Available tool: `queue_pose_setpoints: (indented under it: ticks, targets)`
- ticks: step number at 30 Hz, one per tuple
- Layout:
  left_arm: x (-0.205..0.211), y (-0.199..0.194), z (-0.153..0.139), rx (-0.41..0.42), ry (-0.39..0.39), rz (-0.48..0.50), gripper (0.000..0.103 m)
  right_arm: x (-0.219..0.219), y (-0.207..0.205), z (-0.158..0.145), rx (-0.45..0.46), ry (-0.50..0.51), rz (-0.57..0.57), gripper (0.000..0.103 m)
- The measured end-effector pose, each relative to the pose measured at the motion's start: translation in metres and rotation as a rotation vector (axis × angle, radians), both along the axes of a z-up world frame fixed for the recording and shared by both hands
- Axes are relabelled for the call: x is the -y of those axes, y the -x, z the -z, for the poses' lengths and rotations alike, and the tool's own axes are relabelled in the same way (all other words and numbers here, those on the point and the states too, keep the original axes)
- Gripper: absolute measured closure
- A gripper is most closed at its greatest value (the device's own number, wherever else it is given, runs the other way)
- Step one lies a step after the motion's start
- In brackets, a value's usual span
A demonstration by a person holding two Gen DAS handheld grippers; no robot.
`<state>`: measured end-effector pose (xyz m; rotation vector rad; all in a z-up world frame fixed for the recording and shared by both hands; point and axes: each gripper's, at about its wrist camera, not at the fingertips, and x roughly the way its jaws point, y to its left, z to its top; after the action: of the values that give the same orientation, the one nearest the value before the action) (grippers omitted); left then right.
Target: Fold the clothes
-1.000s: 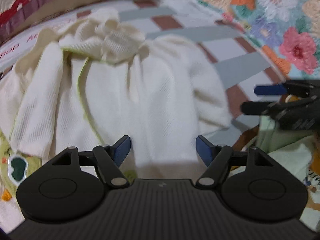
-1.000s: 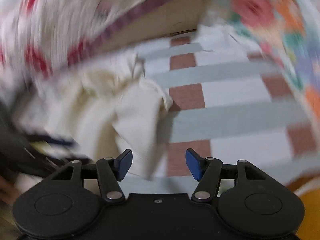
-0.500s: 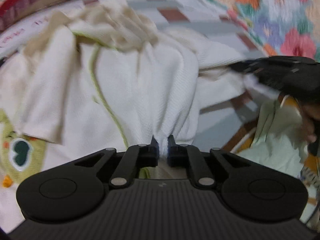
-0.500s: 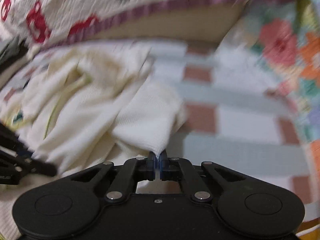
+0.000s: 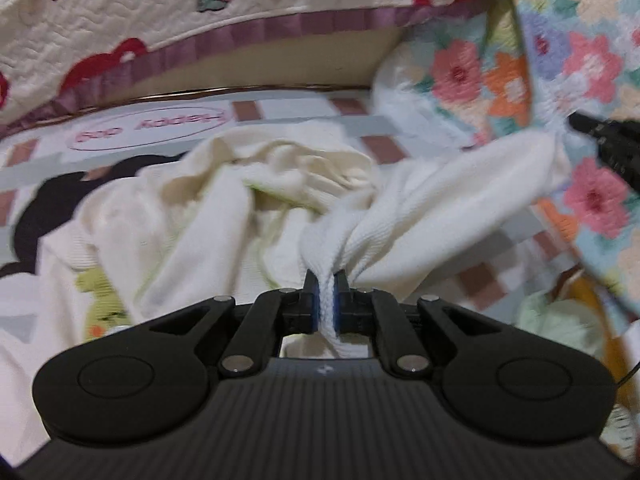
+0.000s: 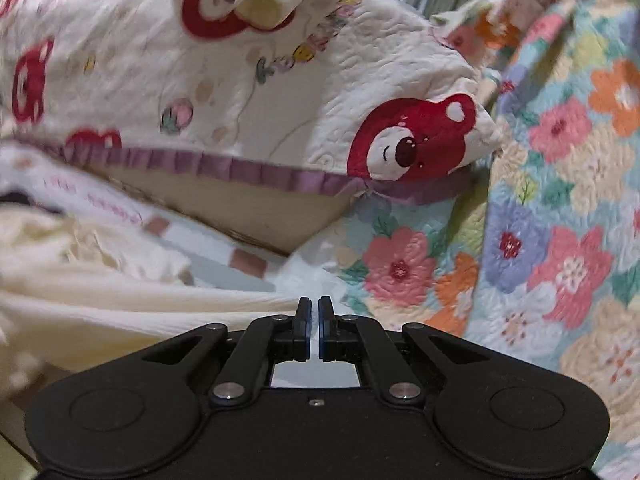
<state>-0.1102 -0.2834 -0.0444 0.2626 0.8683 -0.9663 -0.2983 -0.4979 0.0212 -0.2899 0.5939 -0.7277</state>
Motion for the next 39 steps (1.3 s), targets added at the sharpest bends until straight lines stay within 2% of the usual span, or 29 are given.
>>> queue_pose_setpoints:
  ticks: [1, 2, 4, 7, 8, 9, 10, 13, 16, 18, 21, 26, 29, 33, 35, 36, 37, 38, 39]
  targets:
    - [-0.001, -0.002, 0.004, 0.011, -0.016, -0.005, 0.098, 0.003, -0.001, 0.004, -0.004, 0.022, 0.020, 0.100]
    - [-0.001, -0.006, 0.007, 0.011, -0.024, -0.019, 0.098, 0.010, -0.004, 0.009, -0.002, 0.001, 0.030, 0.100]
    - [-0.006, -0.017, 0.013, -0.004, -0.033, -0.065, 0.098, 0.031, -0.001, 0.017, 0.041, -0.156, 0.059, 0.099]
    - [-0.015, -0.032, 0.020, -0.006, -0.036, -0.128, 0.098, 0.048, 0.011, 0.030, 0.103, -0.394, 0.085, 0.090]
    - [-0.017, -0.036, 0.020, 0.001, -0.035, -0.145, 0.098, 0.049, 0.016, 0.036, 0.116, -0.458, 0.081, 0.076]
    - [-0.019, -0.040, 0.021, 0.008, -0.034, -0.162, 0.098, 0.047, 0.021, 0.044, 0.107, -0.502, 0.068, 0.056]
    - [-0.021, -0.043, 0.021, 0.015, -0.032, -0.179, 0.098, 0.044, 0.025, 0.051, 0.098, -0.545, 0.055, 0.049]
    - [-0.030, -0.047, 0.013, 0.037, 0.005, -0.224, 0.098, 0.029, 0.032, 0.086, -0.024, -0.605, 0.018, 0.045]
    - [-0.043, -0.044, -0.011, 0.074, 0.096, -0.258, 0.098, 0.026, 0.026, 0.124, -0.173, -0.691, 0.007, 0.045]
    - [-0.052, -0.044, -0.024, 0.103, 0.126, -0.286, 0.098, 0.023, 0.020, 0.139, -0.230, -0.707, 0.002, 0.045]
    - [-0.066, -0.053, -0.024, 0.135, 0.109, -0.350, 0.098, 0.010, 0.005, 0.145, -0.262, -0.678, -0.065, 0.041]
    - [-0.092, -0.070, -0.003, 0.085, 0.068, -0.464, 0.098, -0.009, -0.027, 0.147, -0.274, -0.676, -0.169, 0.036]
    - [-0.101, -0.073, 0.007, 0.076, 0.048, -0.494, 0.098, -0.015, -0.040, 0.146, -0.244, -0.664, -0.193, 0.036]
    - [-0.104, -0.075, 0.011, 0.062, 0.048, -0.501, 0.098, -0.005, -0.046, 0.152, -0.162, -0.637, -0.134, 0.035]
    - [-0.104, -0.074, 0.011, 0.066, 0.050, -0.498, 0.098, 0.001, -0.046, 0.155, -0.104, -0.644, -0.118, 0.035]
    - [-0.104, -0.073, 0.011, 0.068, 0.053, -0.495, 0.098, 0.002, -0.046, 0.156, -0.088, -0.640, -0.115, 0.038]
    - [-0.104, -0.072, 0.010, 0.069, 0.053, -0.487, 0.099, 0.002, -0.047, 0.154, -0.079, -0.641, -0.133, 0.047]
    - [-0.102, -0.070, 0.008, 0.070, 0.042, -0.473, 0.099, 0.002, -0.048, 0.152, -0.068, -0.643, -0.152, 0.087]
    - [-0.100, -0.068, 0.005, 0.076, 0.029, -0.456, 0.099, 0.004, -0.049, 0.147, -0.040, -0.673, -0.182, 0.095]
